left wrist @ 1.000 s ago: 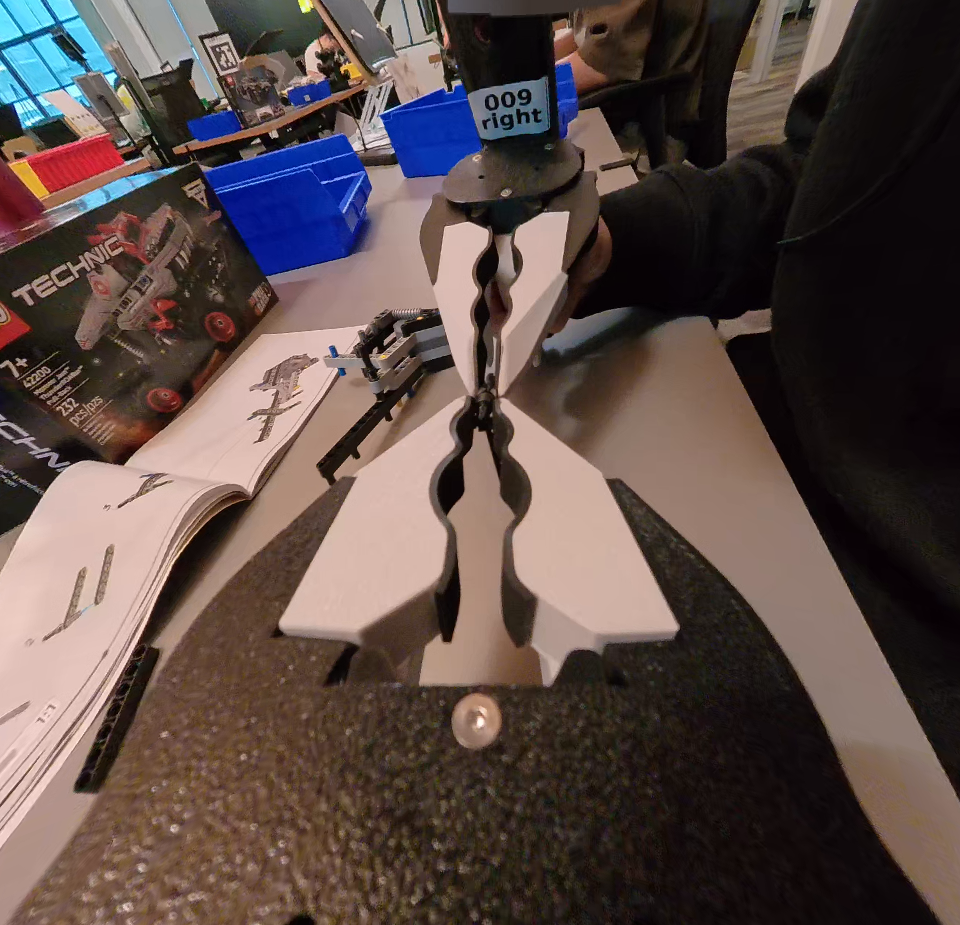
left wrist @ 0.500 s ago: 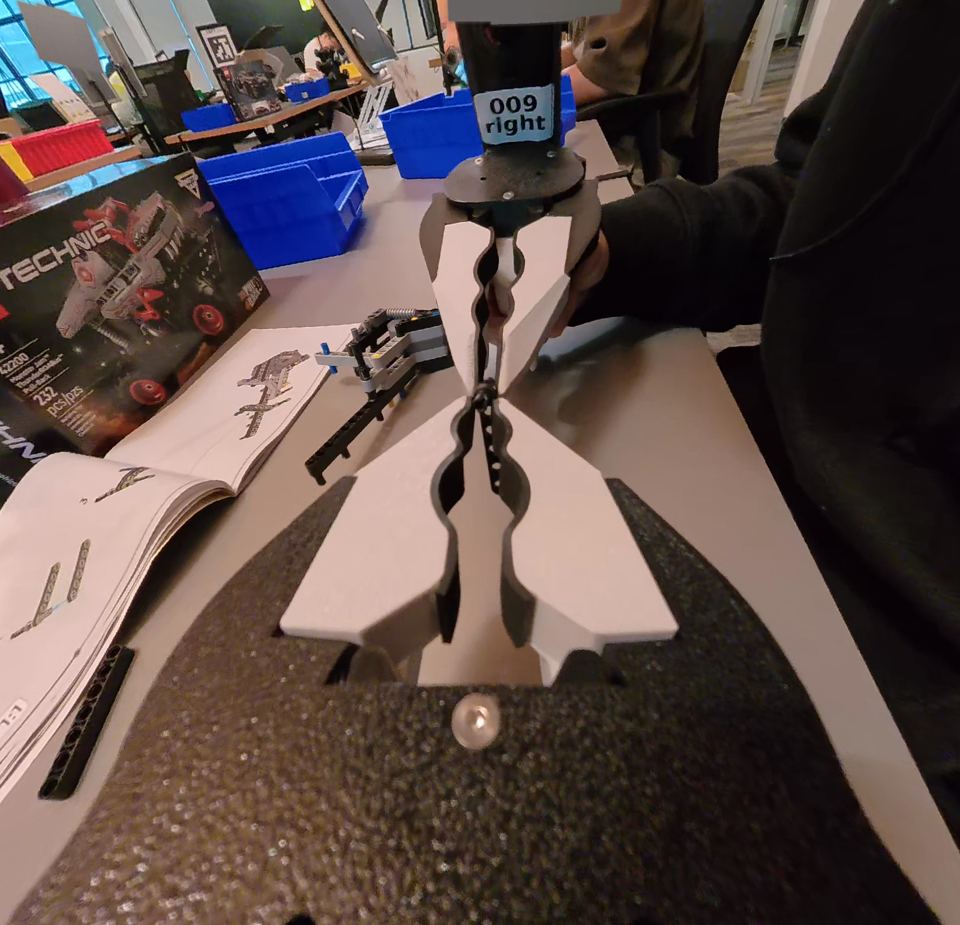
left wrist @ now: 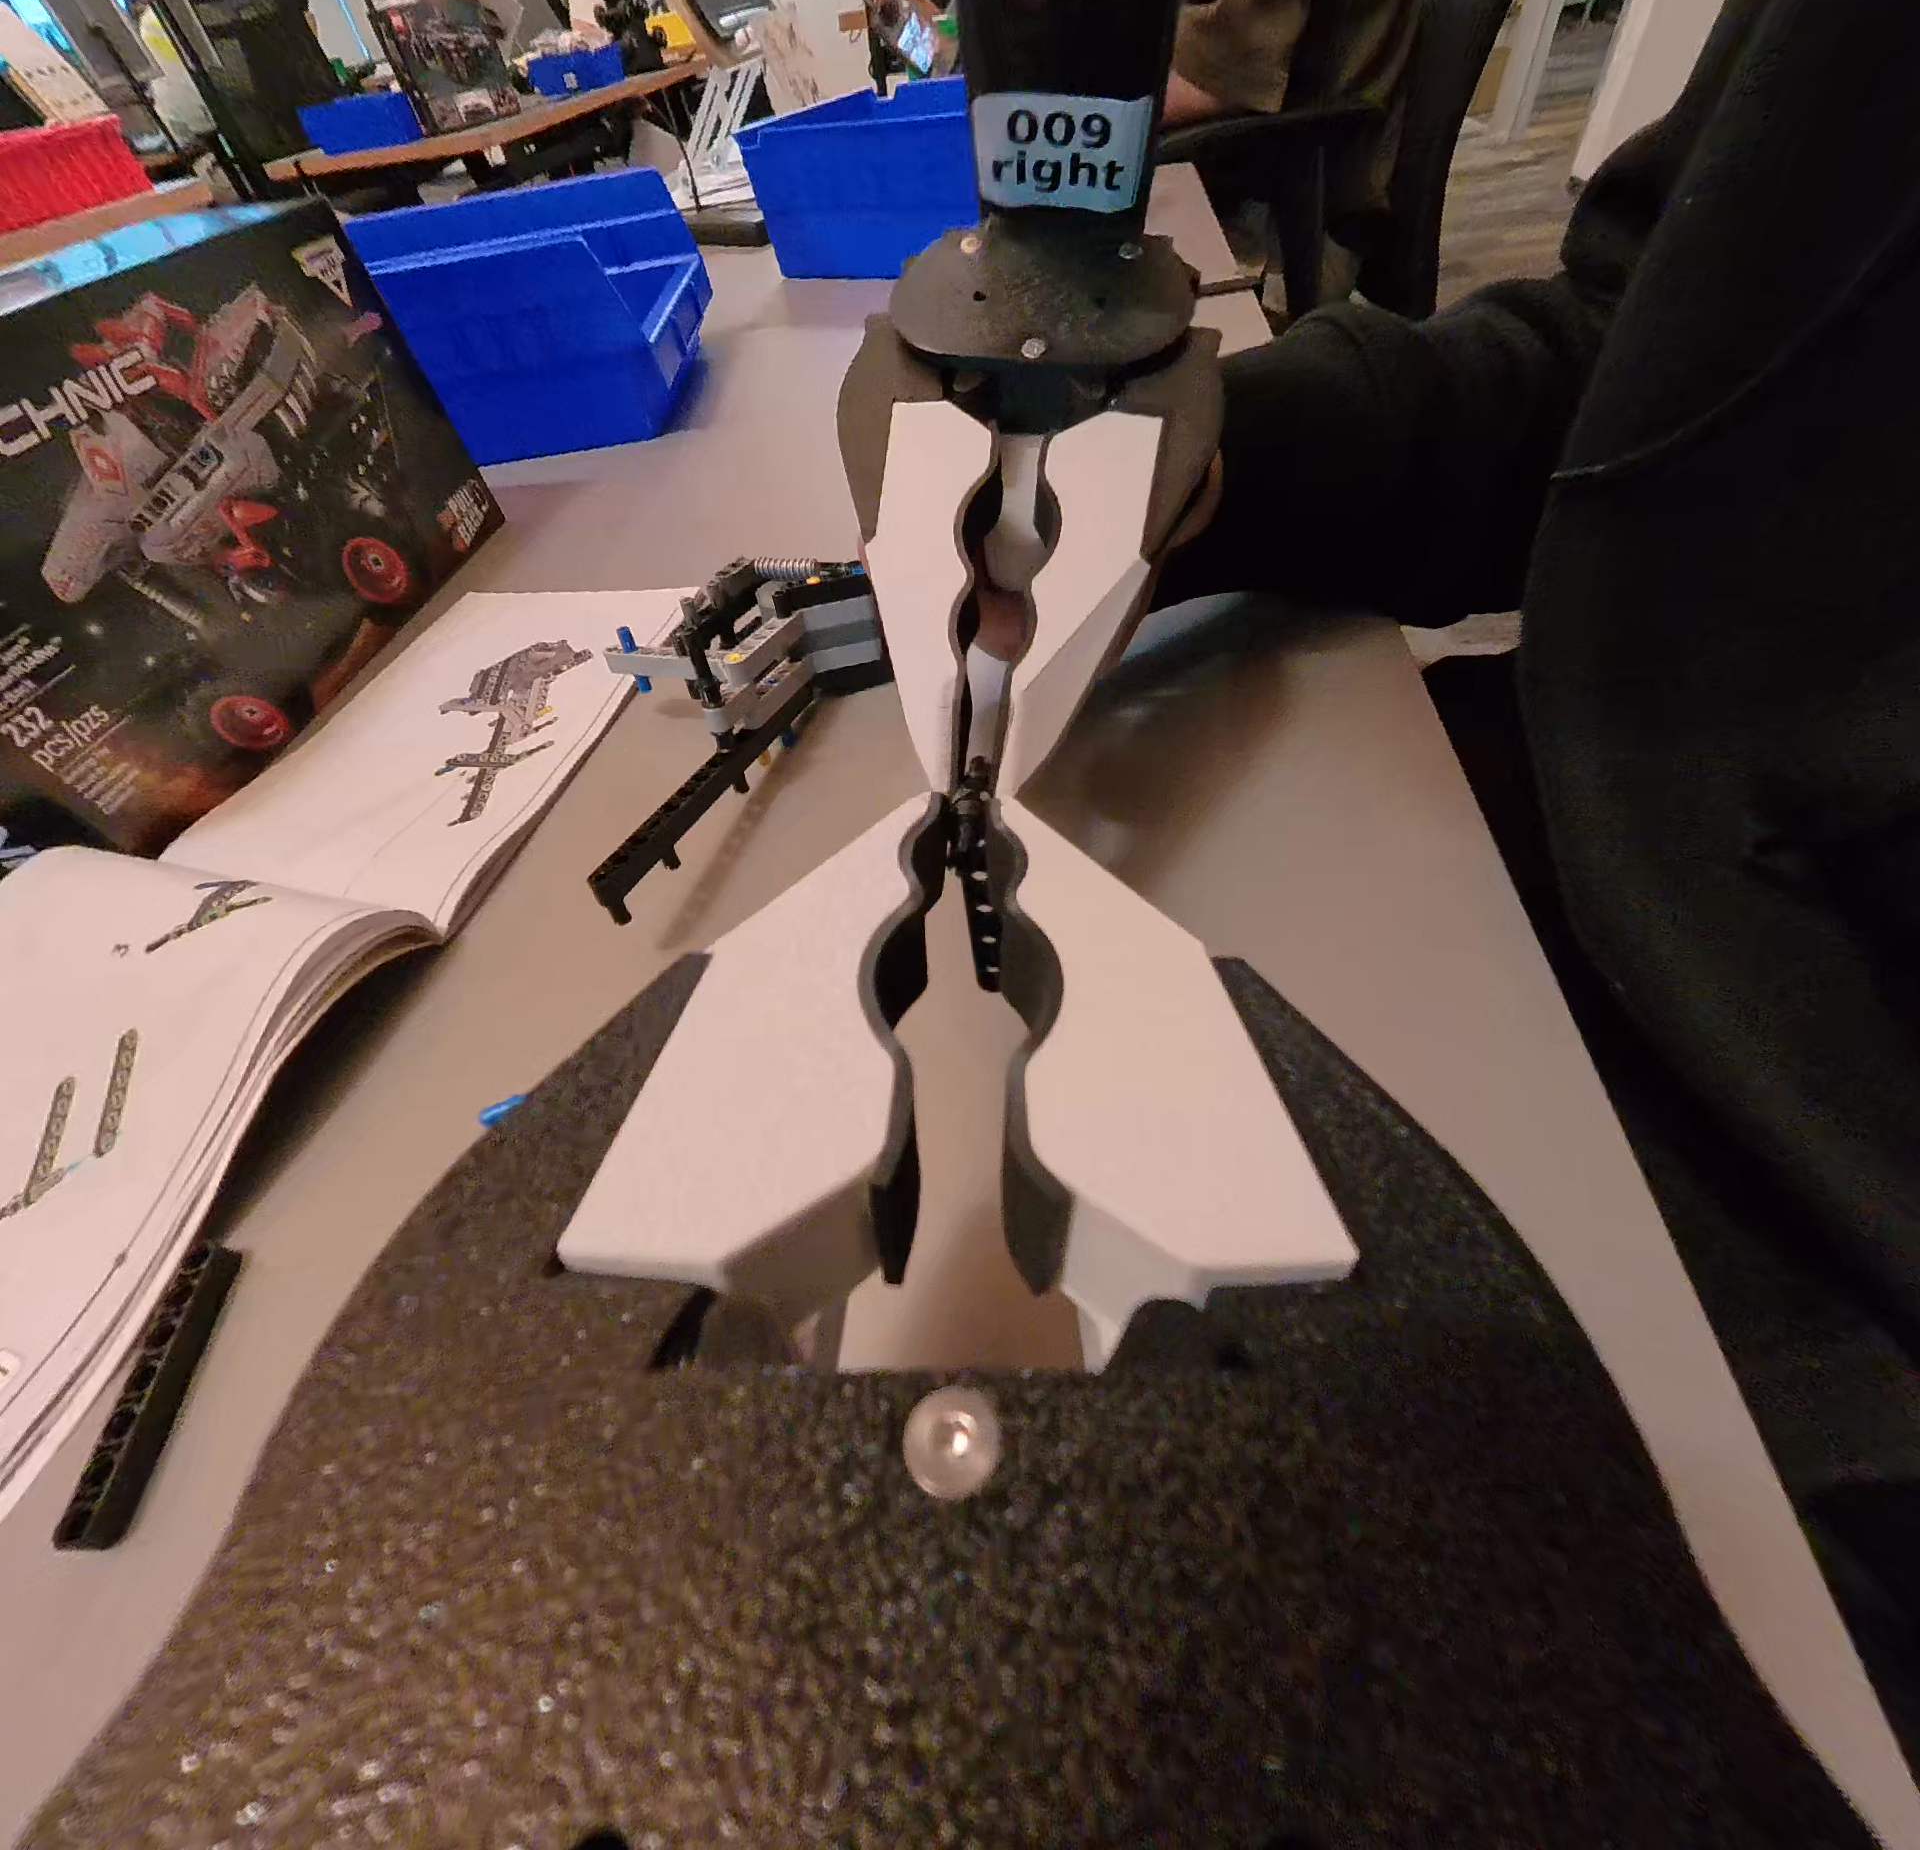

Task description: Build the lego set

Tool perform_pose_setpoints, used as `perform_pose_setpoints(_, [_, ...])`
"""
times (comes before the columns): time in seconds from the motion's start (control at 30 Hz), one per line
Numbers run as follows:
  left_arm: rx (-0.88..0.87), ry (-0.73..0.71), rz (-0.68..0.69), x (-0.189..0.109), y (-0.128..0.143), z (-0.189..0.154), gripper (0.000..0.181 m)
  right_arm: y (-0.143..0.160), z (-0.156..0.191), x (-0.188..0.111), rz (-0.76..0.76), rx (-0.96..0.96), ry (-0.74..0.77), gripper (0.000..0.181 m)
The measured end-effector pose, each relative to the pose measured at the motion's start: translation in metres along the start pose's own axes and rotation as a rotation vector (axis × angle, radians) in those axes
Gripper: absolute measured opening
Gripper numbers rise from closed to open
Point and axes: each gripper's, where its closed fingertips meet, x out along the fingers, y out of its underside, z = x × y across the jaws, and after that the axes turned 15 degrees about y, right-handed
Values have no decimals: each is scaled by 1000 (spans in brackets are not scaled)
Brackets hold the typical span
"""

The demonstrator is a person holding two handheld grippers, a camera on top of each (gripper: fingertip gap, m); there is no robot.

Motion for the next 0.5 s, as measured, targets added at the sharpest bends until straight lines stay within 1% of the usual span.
perform_pose_setpoints(0.1, [-27, 20, 28, 3, 8, -2, 4, 8, 3, 2, 49, -35, -12, 3])
perform_pose_setpoints(0.33, [-3, 4, 138, 6, 23, -3, 4, 15, 6, 5, 98, -55, -15, 3])
perform_pose_setpoints(0.5, [2, -3, 145, 6, 24, -2, 3, 18, 6, 7, 120, -57, -16, 3])
